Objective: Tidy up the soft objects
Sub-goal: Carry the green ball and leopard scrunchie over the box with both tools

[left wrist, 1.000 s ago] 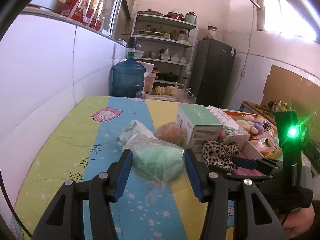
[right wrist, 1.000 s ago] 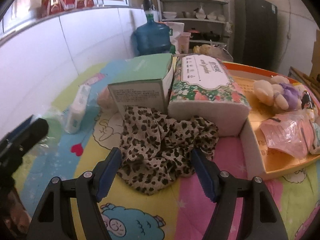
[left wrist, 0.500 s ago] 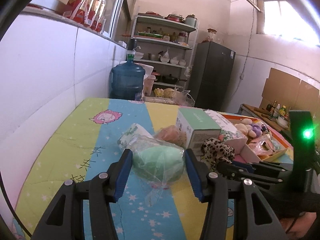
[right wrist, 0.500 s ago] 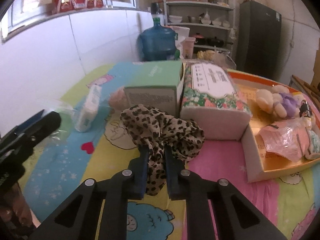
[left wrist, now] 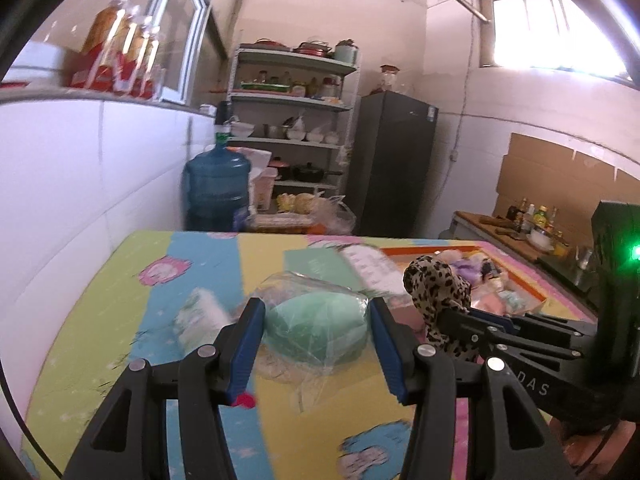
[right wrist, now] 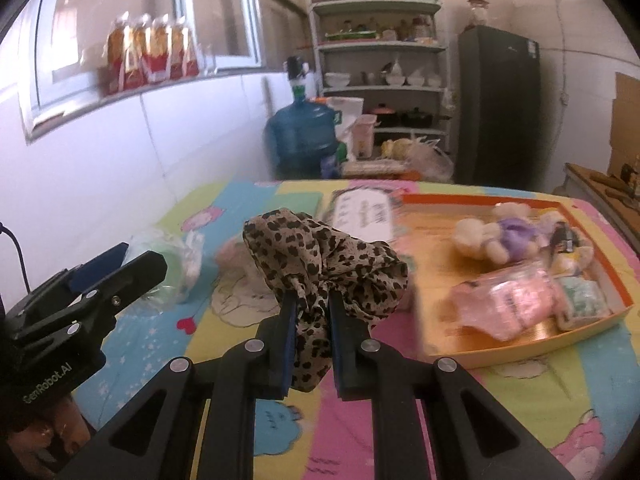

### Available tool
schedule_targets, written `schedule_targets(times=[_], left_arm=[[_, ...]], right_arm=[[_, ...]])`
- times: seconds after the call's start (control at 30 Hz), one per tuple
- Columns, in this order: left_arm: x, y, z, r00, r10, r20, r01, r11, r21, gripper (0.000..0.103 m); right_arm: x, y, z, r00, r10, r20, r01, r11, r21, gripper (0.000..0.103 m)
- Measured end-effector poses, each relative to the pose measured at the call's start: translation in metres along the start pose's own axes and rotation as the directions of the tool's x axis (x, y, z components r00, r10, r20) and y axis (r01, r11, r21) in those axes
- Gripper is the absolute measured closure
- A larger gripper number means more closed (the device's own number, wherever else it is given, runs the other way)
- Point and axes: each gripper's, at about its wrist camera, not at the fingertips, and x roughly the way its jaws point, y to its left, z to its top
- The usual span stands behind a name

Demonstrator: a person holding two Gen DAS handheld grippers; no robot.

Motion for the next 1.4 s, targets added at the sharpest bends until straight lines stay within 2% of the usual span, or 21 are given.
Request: schedule_targets(times=[0.53,0.77,1.07,1.4], left_arm=[[0.049,-0.107,0.044,0.997,-0.068,0.031,0.065,0.994,0.090,0.049],[0.080,-0.150,0.055,0.996,-0.088,0.012,0.086,0.990,0.114,0.049],[0.125,-0.191,0.055,0.996,-0.082,-0.043,0.087,0.987,0.135,0.049],[0.172,-0.205,0.047,0.993,-0.039,-0.109,0.054,0.989,0.136,0.049]], right_arm=[[-0.052,-0.108,0.022,0.989,-0.101,0.107,0.092,0.992,0.085,0.088],[-0.060,-0.161,0.028,0.984,-0.131,0.119,0.116,0.986,0.121,0.088],[-0.054,-0.219,0.030,0.982,-0.159,0.098,0.143,0.977,0.157,0.088],[-0.023,-0.267,0.026,0.987,-0.155,0.043,0.143,0.969,0.201,0.087]])
